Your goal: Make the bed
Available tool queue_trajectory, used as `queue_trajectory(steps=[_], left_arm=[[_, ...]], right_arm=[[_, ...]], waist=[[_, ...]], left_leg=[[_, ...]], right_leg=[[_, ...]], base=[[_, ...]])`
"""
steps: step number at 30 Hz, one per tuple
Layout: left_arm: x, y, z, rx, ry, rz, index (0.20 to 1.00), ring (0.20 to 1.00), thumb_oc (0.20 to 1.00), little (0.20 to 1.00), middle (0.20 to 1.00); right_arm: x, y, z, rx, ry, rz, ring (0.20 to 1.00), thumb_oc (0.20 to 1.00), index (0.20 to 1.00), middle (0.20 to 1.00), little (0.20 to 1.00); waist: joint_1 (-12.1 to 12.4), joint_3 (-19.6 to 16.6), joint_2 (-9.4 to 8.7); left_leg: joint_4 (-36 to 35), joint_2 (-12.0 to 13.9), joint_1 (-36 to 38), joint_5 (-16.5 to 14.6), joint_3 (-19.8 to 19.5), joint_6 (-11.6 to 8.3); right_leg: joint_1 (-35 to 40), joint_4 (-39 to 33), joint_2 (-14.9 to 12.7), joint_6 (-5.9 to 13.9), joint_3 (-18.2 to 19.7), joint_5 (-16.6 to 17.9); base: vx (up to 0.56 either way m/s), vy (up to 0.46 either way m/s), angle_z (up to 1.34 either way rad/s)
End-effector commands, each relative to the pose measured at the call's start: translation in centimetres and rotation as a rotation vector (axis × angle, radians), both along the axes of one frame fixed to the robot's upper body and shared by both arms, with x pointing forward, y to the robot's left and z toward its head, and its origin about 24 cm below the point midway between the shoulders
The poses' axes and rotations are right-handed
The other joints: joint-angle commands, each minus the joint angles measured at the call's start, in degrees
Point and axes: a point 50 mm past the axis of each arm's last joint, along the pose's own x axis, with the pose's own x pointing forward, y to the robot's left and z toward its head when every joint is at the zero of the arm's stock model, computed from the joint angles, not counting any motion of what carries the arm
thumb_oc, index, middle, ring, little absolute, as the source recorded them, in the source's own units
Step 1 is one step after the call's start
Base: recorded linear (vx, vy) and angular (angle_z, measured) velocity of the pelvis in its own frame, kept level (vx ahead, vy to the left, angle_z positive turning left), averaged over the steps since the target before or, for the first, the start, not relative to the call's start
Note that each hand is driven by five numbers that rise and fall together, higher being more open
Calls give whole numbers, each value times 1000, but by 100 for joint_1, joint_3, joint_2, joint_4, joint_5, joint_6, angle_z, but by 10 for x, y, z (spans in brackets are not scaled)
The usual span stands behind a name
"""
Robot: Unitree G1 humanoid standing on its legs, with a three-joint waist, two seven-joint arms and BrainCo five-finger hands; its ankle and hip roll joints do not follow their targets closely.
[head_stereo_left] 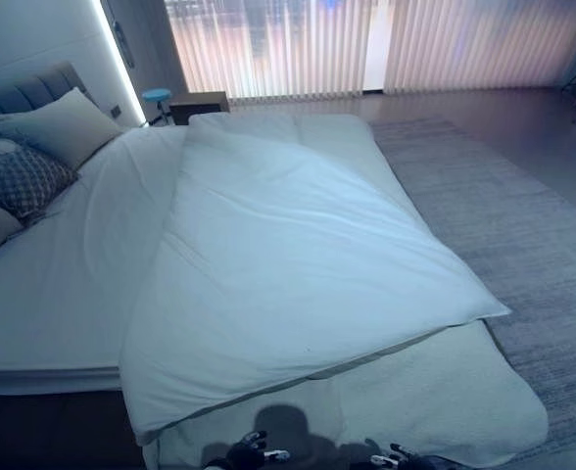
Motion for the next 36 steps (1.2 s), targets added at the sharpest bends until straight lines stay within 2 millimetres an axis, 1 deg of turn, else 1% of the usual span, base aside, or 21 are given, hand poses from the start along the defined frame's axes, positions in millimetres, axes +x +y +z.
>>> queue_trajectory(steps=[1,6,8,11,13,14,15,16,18,19,21,22,24,25,28,29,30,32,33,34,36], left_arm=[[23,-10,7,-19,-40,-1,1000,1000,1000,1000,1000],[28,-8,9,-42,-62,92,1000,1000,1000,1000,1000],[41,-3,15,-86,-101,217,1000,1000,1000,1000,1000],[59,-1,24,-133,-156,327,1000,1000,1000,1000,1000],[79,-2,34,-181,-203,417,1000,1000,1000,1000,1000],[79,-2,34,-181,-203,418,1000,1000,1000,1000,1000],[89,-3,39,-216,-220,473,1000,1000,1000,1000,1000],[109,-3,53,-277,-279,563,1000,1000,1000,1000,1000],[133,-1,71,-345,-342,664,1000,1000,1000,1000,1000],[133,-1,71,-346,-342,665,1000,1000,1000,1000,1000],[150,-3,85,-391,-382,702,1000,1000,1000,1000,1000],[168,-1,100,-449,-416,784,1000,1000,1000,1000,1000],[180,1,111,-480,-426,863,1000,1000,1000,1000,1000],[180,1,111,-480,-426,863,1000,1000,1000,1000,1000],[200,7,133,-516,-464,964,1000,1000,1000,1000,1000],[210,10,145,-542,-481,1016,1000,1000,1000,1000,1000],[210,10,146,-543,-482,1017,1000,1000,1000,1000,1000],[224,15,165,-598,-523,1069,1000,1000,1000,1000,1000],[227,18,171,-608,-537,1087,1000,1000,1000,1000,1000],[227,18,171,-609,-538,1088,1000,1000,1000,1000,1000],[235,22,184,-669,-574,1124,1000,1000,1000,1000,1000]], right_arm=[[19,9,4,18,-43,46,1000,1000,1000,1000,1000],[21,11,5,31,-61,35,1000,1000,1000,1000,1000],[30,13,9,48,-103,21,1000,1000,1000,1000,1000],[43,15,15,70,-156,-9,1000,1000,1000,1000,1000],[55,14,20,93,-196,-42,1000,1000,1000,1000,1000],[55,14,21,93,-196,-42,1000,1000,1000,1000,1000],[63,16,24,108,-219,-47,1000,1000,1000,1000,1000],[76,19,32,124,-269,-51,1000,1000,1000,1000,1000],[90,21,40,146,-316,-57,1000,1000,1000,1000,1000],[90,21,40,145,-317,-56,1000,1000,1000,1000,1000],[98,20,46,151,-348,-39,1000,1000,1000,1000,1000],[109,22,55,153,-392,-15,1000,1000,1000,1000,1000],[118,21,62,155,-424,-21,1000,1000,1000,1000,1000],[118,21,62,154,-424,-21,1000,1000,1000,1000,1000],[128,24,72,180,-470,-14,1000,1000,1000,1000,1000],[131,26,76,194,-485,-16,1000,1000,1000,1000,1000],[132,26,76,194,-486,-15,1000,1000,1000,1000,1000],[136,33,83,226,-515,14,1000,1000,1000,1000,1000],[137,35,86,240,-529,29,1000,1000,1000,1000,1000],[137,35,86,240,-530,30,1000,1000,1000,1000,1000],[137,39,89,256,-549,44,1000,1000,1000,1000,1000]], waist=[[-54,133,-294],[-46,169,-356],[-75,331,-429],[-94,593,-489],[-111,853,-541],[-114,849,-540],[-136,967,-563],[-171,1168,-601],[-228,1354,-624],[-233,1343,-622],[-277,1426,-612],[-366,1530,-617],[-434,1526,-598],[-435,1518,-596],[-538,1551,-629],[-590,1586,-655],[-595,1575,-647],[-677,1576,-677],[-711,1569,-681],[-719,1559,-677],[-784,1535,-680]], left_leg=[[10,-69,-235,-53,-145,51],[10,-62,-278,-71,-130,54],[10,-29,-387,-52,-141,48],[10,7,-530,45,-163,38],[238,3,-809,64,-198,30],[251,3,-824,58,-202,31],[402,1,-988,37,-210,27],[640,-6,-1280,15,-213,15],[988,-28,-1699,-27,-225,0],[1014,-28,-1732,-36,-228,1],[1347,-85,-2111,-100,-239,2],[1682,-91,-2481,-146,-234,-39],[2047,-47,-2900,-250,-216,-60],[2057,-46,-2916,-254,-218,-60],[2507,67,-3333,-410,-186,-137],[2642,116,-3468,-454,-179,-165],[2682,122,-3512,-471,-183,-166],[2882,198,-3759,-514,-183,-211],[2909,214,-3824,-515,-181,-226],[2919,215,-3844,-517,-183,-227],[2968,248,-3924,-559,-177,-240]], right_leg=[[-114,62,-346,503,107,-33],[-136,62,-338,495,65,-30],[-247,62,-291,457,54,27],[-518,293,-224,415,77,-17],[-761,481,-217,388,78,-40],[-771,486,-218,388,75,-42],[-937,624,-220,384,62,-51],[-1263,932,-194,391,81,-88],[-1650,1234,-174,414,105,-113],[-1678,1252,-175,415,104,-119],[-2035,1558,-179,424,119,-182],[-2381,1905,-197,428,111,-246],[-2778,2218,-218,429,118,-313],[-2791,2224,-218,429,117,-315],[-3174,2520,-207,405,143,-399],[-3303,2636,-186,396,146,-428],[-3340,2662,-182,395,144,-437],[-3562,2761,-169,378,141,-447],[-3620,2775,-155,368,153,-458],[-3639,2784,-154,367,152,-461],[-3775,2828,-110,347,198,-492]], base=[[0,0,0],[7,-2,0],[-69,-20,-1],[-129,-22,1],[-161,-23,1],[-137,-11,3],[-190,-6,1],[-260,-10,1],[-208,4,1],[-134,21,4],[-145,27,5],[-167,34,8],[-113,26,9],[-64,12,4],[-65,-5,-12],[-45,-9,-11],[-34,-17,-11],[-16,-35,-6],[-4,-32,-3],[14,-19,-5],[17,-7,-10]])
